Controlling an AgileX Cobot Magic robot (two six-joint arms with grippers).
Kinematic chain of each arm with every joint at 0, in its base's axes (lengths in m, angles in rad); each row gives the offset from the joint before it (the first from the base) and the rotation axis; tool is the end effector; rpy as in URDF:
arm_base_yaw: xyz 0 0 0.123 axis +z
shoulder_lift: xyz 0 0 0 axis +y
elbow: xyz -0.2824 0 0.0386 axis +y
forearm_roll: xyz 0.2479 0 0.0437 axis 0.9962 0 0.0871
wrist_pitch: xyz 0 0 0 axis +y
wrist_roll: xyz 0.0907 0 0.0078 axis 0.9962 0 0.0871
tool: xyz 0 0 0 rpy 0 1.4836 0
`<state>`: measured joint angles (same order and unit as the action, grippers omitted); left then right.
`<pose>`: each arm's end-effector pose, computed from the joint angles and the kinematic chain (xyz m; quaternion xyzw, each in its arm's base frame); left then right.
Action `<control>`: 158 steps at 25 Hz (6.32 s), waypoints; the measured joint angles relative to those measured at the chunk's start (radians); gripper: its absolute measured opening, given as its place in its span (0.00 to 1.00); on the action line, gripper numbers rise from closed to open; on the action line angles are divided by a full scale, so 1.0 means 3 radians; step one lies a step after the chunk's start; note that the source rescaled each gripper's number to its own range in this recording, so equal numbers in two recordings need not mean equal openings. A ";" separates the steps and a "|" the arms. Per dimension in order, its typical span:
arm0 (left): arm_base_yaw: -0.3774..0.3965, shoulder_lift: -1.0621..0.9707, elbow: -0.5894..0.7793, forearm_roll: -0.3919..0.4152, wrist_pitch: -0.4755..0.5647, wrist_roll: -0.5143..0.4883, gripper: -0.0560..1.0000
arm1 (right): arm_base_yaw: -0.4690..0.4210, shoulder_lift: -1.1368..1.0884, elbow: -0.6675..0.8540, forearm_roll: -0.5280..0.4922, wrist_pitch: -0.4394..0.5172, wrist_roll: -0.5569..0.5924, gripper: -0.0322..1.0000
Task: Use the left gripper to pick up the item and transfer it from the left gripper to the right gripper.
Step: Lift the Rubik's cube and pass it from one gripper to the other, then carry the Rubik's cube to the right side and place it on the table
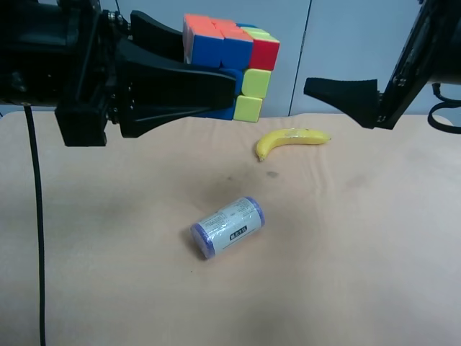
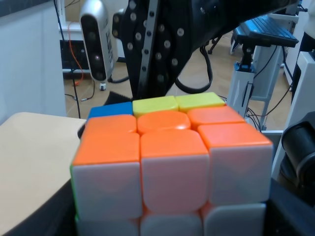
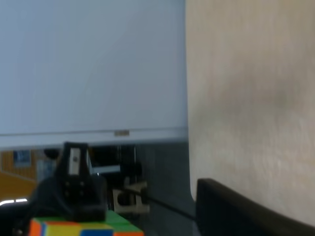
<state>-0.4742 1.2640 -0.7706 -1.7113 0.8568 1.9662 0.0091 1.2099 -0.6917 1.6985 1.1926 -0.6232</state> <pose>0.1904 -0.1744 0.3103 0.4708 0.5993 -0.4015 0.5079 0.2076 0.0859 0.3118 0.0756 0.7195 0.6632 0.1920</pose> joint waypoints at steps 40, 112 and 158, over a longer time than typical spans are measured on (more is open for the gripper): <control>0.0000 0.0000 0.0003 0.0018 0.0105 0.0002 0.06 | 0.1013 0.0504 -0.0010 0.0161 0.0064 -0.0065 0.87; 0.0000 -0.1225 0.0004 0.1008 -0.1364 -0.1684 0.98 | 0.1014 0.0524 -0.0032 0.0093 0.0002 -0.0065 0.04; 0.0000 -0.2861 0.0330 0.5535 0.0406 -0.6554 0.99 | 0.1014 0.0524 -0.0032 0.0093 0.0002 -0.0189 0.04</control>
<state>-0.4742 0.4058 -0.6716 -0.0508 0.9785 0.0000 0.3134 1.3672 -0.7013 1.7263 1.1932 -0.6799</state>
